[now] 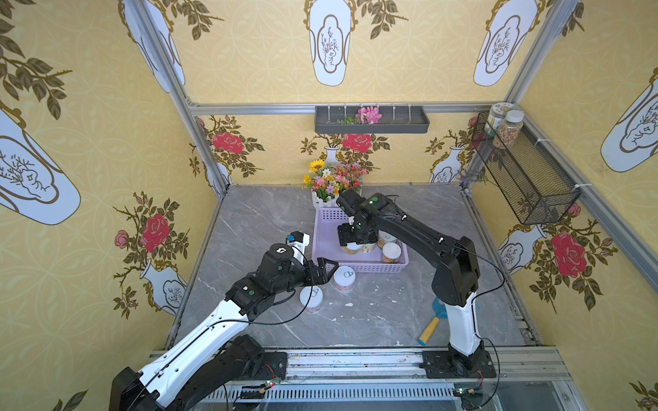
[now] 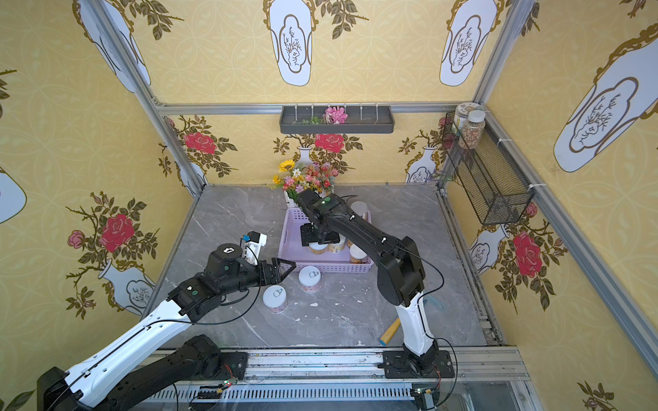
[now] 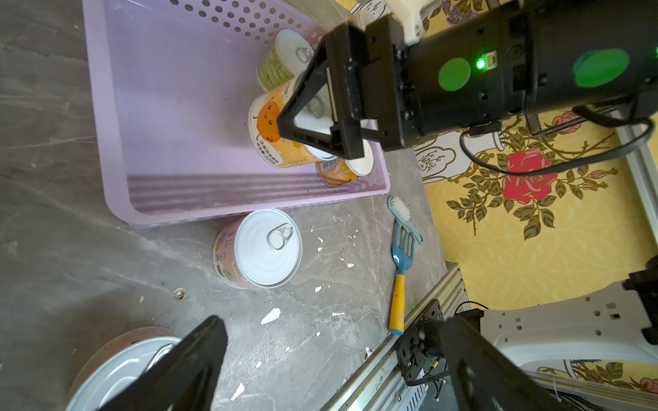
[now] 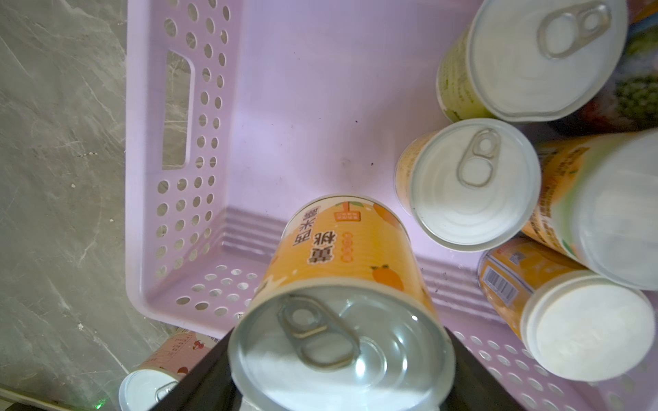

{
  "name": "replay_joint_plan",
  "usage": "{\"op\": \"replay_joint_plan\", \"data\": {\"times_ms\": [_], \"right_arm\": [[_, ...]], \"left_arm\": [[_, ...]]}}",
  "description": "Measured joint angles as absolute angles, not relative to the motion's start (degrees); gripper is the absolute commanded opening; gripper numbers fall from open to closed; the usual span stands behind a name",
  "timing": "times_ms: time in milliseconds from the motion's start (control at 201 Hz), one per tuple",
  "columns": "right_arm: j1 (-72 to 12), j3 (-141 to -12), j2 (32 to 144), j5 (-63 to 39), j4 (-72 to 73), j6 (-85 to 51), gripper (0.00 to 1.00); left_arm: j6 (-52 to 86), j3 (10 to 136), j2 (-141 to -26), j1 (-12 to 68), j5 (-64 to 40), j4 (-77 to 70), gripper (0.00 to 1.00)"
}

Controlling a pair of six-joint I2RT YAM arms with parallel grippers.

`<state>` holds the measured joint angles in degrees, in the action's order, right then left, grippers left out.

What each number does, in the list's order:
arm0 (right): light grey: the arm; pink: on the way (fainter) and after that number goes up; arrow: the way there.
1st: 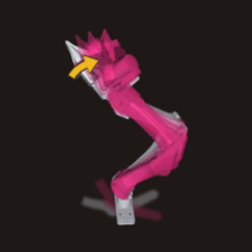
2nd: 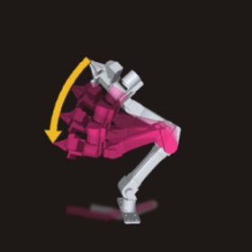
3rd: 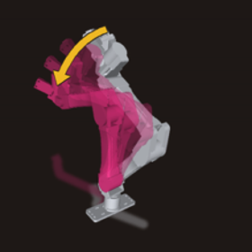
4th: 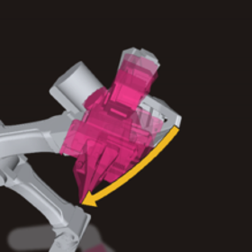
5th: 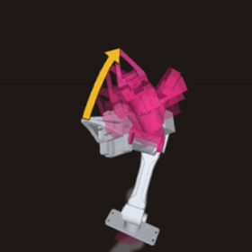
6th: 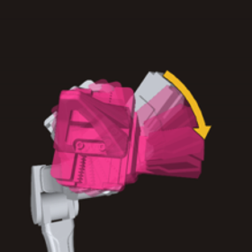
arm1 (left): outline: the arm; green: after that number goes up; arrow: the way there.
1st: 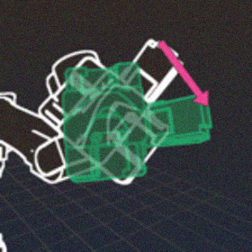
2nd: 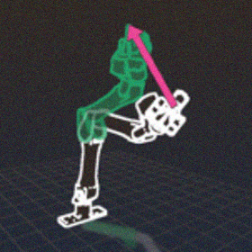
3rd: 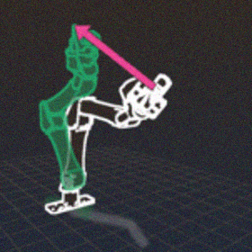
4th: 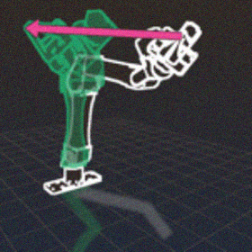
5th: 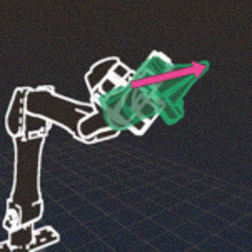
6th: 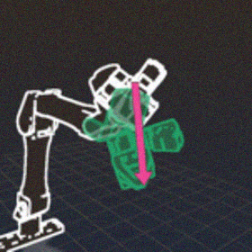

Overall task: Put the canned food in the basket
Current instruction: Place the canned food in the basket.

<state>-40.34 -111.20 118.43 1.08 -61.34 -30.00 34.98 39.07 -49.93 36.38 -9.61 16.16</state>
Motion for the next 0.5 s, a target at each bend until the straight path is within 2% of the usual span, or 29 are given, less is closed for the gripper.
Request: {"op": "replay_joint_plan", "data": {"times_ms": [503], "right_arm": [[-40.42, -108.44, 121.32, 1.50, -61.32, -31.94, 0.71]], "left_arm": [[33.89, 40.38, -53.19, 33.26, -10.20, 16.40, 1.00]]}}
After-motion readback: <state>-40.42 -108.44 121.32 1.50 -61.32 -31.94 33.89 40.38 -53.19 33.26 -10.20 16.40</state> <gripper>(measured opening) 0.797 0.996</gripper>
